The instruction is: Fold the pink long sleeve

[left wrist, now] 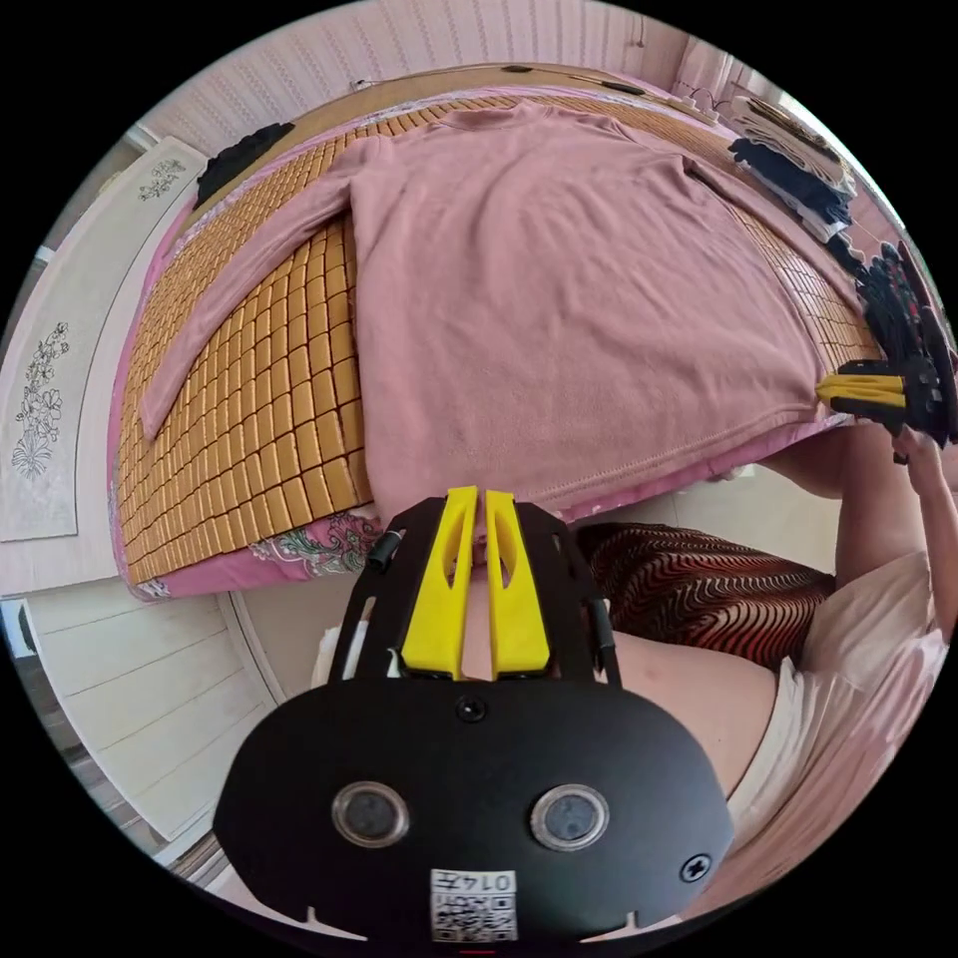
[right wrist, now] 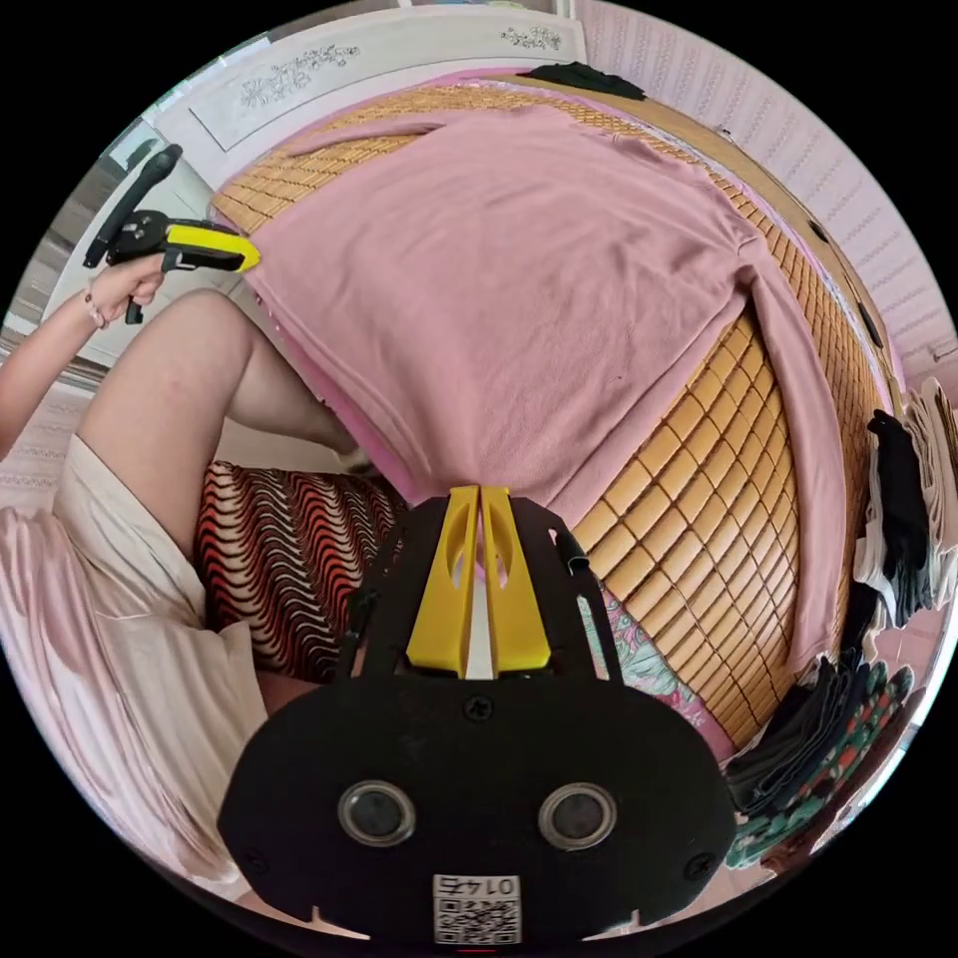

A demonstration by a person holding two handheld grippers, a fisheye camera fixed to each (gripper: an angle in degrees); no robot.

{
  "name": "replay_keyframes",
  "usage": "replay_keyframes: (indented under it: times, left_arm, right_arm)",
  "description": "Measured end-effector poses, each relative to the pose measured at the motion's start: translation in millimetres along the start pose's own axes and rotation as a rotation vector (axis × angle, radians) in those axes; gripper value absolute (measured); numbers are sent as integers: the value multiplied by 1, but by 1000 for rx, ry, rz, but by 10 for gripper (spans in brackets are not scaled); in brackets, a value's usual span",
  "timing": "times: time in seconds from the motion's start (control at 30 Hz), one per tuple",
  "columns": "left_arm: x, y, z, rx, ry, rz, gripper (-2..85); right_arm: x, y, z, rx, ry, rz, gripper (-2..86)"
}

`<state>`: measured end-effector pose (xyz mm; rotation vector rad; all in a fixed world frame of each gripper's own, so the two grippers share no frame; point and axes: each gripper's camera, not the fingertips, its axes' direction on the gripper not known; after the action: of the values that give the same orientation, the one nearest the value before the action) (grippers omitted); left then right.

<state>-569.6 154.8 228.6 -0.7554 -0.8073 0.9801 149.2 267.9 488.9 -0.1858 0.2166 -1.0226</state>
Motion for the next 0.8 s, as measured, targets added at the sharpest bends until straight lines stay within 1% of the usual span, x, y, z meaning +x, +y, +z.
replay_keyframes:
  times: [0.07,0.13,0.2,0.27,0.37,0.43,0.47,0.53,0.67,0.73,0.8]
  left_arm:
    - [-13,10,7,-16,21,11,-1]
    - [-37,23,6,2,71,19,-1]
    - [-61,38,2,46,148,-13,-1]
    - [-89,57,-3,106,210,-70,-1]
    - [-142,94,-10,193,244,-187,-1]
    - [-190,125,-11,262,245,-309,-1]
    - [-204,132,-11,280,243,-344,-1]
    - [-257,156,-7,307,225,-469,-2]
    - [-335,169,-8,353,129,-588,-6]
    - [-390,167,-9,405,150,-664,-7]
    - [-429,161,-7,405,161,-717,-6]
  right_arm:
    - [-14,-7,-5,15,100,-19,-8]
    - [-28,-22,-7,-35,197,-65,-8]
    - [-33,-31,-11,-59,228,-100,-5]
    - [-30,-42,-19,-92,198,-98,2]
    - [-19,-64,-42,-102,52,-103,42]
    - [-10,-90,-67,-66,-76,-145,61]
    - [-8,-99,-73,-52,-90,-157,62]
    - [-5,-143,-97,21,-75,-203,64]
    - [-16,-230,-120,127,-43,-324,65]
    - [-32,-298,-128,175,-39,-409,65]
    - [-44,-349,-130,191,-52,-449,64]
